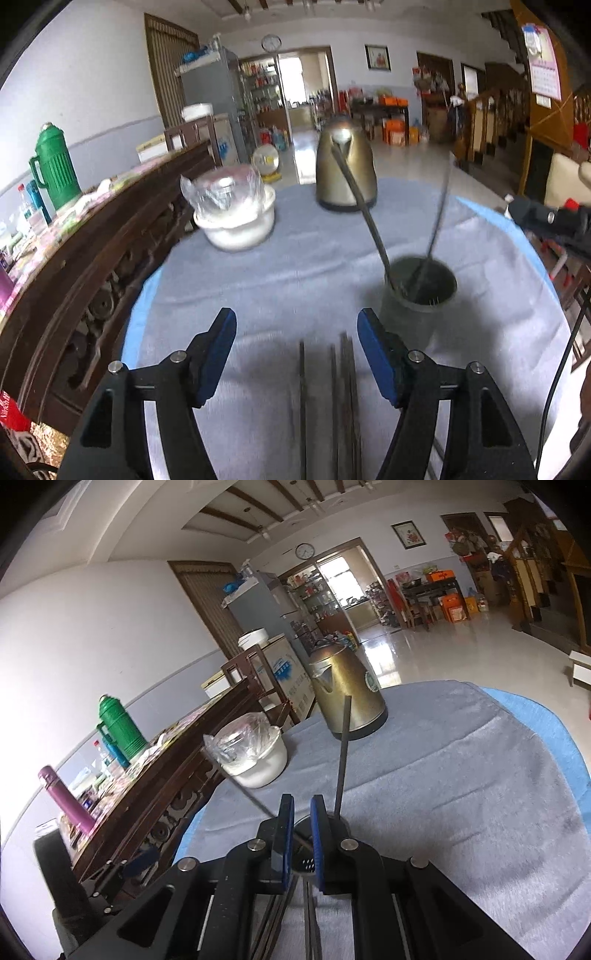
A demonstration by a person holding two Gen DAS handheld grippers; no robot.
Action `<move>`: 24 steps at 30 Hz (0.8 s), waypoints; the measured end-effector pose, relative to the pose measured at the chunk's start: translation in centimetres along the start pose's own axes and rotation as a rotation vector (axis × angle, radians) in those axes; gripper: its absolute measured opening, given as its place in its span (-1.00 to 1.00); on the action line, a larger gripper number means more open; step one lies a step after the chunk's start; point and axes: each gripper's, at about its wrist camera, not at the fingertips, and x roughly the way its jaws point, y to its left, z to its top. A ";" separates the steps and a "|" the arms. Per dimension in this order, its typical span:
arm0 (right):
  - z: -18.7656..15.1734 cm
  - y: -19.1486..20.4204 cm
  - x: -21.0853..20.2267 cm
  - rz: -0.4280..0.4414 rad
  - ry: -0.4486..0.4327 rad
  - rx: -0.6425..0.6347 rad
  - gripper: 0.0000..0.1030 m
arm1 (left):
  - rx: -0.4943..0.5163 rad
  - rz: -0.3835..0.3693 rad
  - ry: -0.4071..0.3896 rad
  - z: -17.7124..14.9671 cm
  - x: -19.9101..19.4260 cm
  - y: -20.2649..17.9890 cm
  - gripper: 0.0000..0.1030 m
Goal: Organize utensils
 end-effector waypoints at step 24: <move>-6.2 0.0 1.0 -0.031 0.235 -0.079 -0.79 | 0.033 -0.056 0.173 -4.6 2.1 -1.8 0.35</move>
